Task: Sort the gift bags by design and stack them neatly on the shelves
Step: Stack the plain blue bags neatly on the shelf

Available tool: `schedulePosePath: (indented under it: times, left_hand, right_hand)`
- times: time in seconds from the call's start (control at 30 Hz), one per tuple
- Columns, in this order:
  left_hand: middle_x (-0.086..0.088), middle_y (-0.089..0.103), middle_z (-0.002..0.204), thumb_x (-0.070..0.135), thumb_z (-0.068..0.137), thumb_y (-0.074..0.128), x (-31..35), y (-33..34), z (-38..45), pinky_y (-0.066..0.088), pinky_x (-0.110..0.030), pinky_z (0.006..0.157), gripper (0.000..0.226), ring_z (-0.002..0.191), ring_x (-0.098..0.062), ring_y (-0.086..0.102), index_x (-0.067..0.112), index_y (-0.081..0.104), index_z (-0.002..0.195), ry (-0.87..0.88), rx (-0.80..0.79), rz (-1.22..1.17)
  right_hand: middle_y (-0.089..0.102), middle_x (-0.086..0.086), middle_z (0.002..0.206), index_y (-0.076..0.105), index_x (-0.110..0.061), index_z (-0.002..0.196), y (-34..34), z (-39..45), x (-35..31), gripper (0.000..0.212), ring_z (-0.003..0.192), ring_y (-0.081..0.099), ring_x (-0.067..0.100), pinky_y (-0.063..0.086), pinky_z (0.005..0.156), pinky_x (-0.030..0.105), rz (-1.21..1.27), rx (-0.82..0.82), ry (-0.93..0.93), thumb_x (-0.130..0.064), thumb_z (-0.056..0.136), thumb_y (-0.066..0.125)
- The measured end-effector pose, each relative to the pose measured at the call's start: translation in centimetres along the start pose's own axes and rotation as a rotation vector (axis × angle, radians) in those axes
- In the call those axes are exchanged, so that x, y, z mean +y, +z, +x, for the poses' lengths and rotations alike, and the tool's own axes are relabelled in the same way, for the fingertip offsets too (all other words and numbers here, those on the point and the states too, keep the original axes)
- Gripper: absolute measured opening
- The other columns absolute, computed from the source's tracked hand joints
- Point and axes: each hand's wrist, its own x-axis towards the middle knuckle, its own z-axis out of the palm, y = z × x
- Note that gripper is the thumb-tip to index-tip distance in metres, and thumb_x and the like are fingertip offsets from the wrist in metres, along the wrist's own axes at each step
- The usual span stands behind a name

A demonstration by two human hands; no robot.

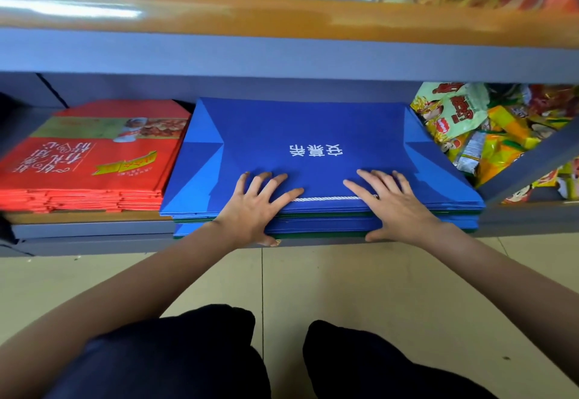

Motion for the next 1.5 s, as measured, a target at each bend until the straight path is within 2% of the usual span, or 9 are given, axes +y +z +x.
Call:
schedulePosePath:
  times: [0.7,0.8,0.87,0.97,1.03,1.1,1.2,1.3,1.5]
  left_hand:
    - [-0.001,-0.015,0.157,0.058,0.080,0.059,-2.8,-0.6,0.6,0.015,-0.054,0.114,0.111,0.144,-0.034,-0.001,0.040,-0.039,0.131,-0.115,-0.220,-0.093]
    - [-0.003,-0.017,0.156,0.058,0.084,0.053,-2.2,0.3,-0.2,0.011,-0.052,0.115,0.108,0.144,-0.034,-0.004,0.034,-0.046,0.119,-0.124,-0.166,-0.013]
    - [-0.007,-0.010,0.157,0.061,0.082,0.054,-1.6,0.4,-0.4,0.012,-0.053,0.113,0.108,0.143,-0.036,0.002,0.028,-0.036,0.133,-0.118,-0.116,0.055]
    - [-0.012,0.039,0.146,0.060,0.061,0.075,-0.6,0.6,0.1,0.040,-0.051,0.098,0.109,0.127,-0.036,0.043,0.021,0.023,0.148,0.006,0.135,0.128]
    - [-0.008,0.057,0.130,0.052,0.052,0.084,-0.3,1.1,0.4,0.050,-0.044,0.084,0.100,0.110,-0.032,0.057,0.015,0.041,0.135,0.079,0.277,0.118]
    - [-0.005,0.061,0.124,0.046,0.054,0.084,-0.5,0.5,0.6,0.051,-0.039,0.079,0.092,0.103,-0.029,0.061,0.014,0.040,0.128,0.105,0.426,0.098]
    - [-0.004,0.064,0.117,0.038,0.054,0.082,-1.7,-2.7,1.0,0.051,-0.036,0.077,0.084,0.094,-0.027,0.064,0.012,0.043,0.124,0.050,0.617,0.093]
    - [-0.006,0.062,0.116,0.041,0.053,0.080,-3.4,-6.1,1.8,0.047,-0.038,0.082,0.091,0.090,-0.027,0.060,0.011,0.040,0.130,-0.116,0.682,0.193]
    - [-0.002,0.062,0.105,0.060,0.052,0.080,-4.5,-7.3,2.8,0.044,-0.037,0.080,0.098,0.087,-0.024,0.047,0.017,0.038,0.130,-0.177,0.688,0.310]
  right_hand:
    - [-0.016,-0.002,0.156,-0.012,-0.038,0.146,-1.0,1.4,3.5,0.110,0.145,-0.008,0.020,-0.001,0.116,0.046,0.126,-0.109,0.044,-0.047,0.075,0.072]
    - [-0.017,-0.002,0.156,-0.014,-0.036,0.146,0.5,0.9,3.0,0.110,0.144,-0.012,0.019,-0.002,0.116,0.044,0.183,-0.086,0.066,-0.043,0.076,0.072]
    - [-0.017,-0.003,0.156,-0.015,-0.035,0.146,0.8,0.9,2.8,0.112,0.144,-0.011,0.020,-0.002,0.116,0.043,0.150,-0.063,0.081,-0.043,0.076,0.072]
    - [0.002,0.003,0.157,-0.003,-0.023,0.149,0.8,0.3,2.0,0.111,0.144,0.007,0.025,0.006,0.116,0.047,-0.017,0.030,0.069,-0.044,0.072,0.074]
    - [0.038,0.009,0.145,0.034,-0.013,0.143,0.9,-0.3,1.0,0.107,0.130,0.041,0.029,0.030,0.107,0.052,-0.120,0.141,0.008,-0.033,0.053,0.087]
    - [0.056,0.009,0.130,0.054,-0.011,0.130,0.9,-0.5,0.8,0.092,0.115,0.056,0.031,0.038,0.100,0.053,-0.109,0.303,-0.015,-0.018,0.044,0.087]
    - [0.049,0.007,0.136,0.045,-0.014,0.136,-2.6,-0.4,2.0,0.075,0.125,0.046,0.029,0.017,0.113,0.049,0.004,0.441,0.042,-0.015,0.066,0.075]
    - [0.056,0.012,0.122,0.051,-0.009,0.127,-6.2,0.4,4.1,0.071,0.112,0.052,0.034,0.019,0.110,0.050,0.034,0.627,0.125,-0.015,0.061,0.077]
    - [0.045,0.010,0.133,0.040,-0.014,0.138,-8.2,0.7,4.6,0.080,0.119,0.042,0.033,0.009,0.111,0.046,0.035,0.528,0.091,-0.028,0.069,0.078]
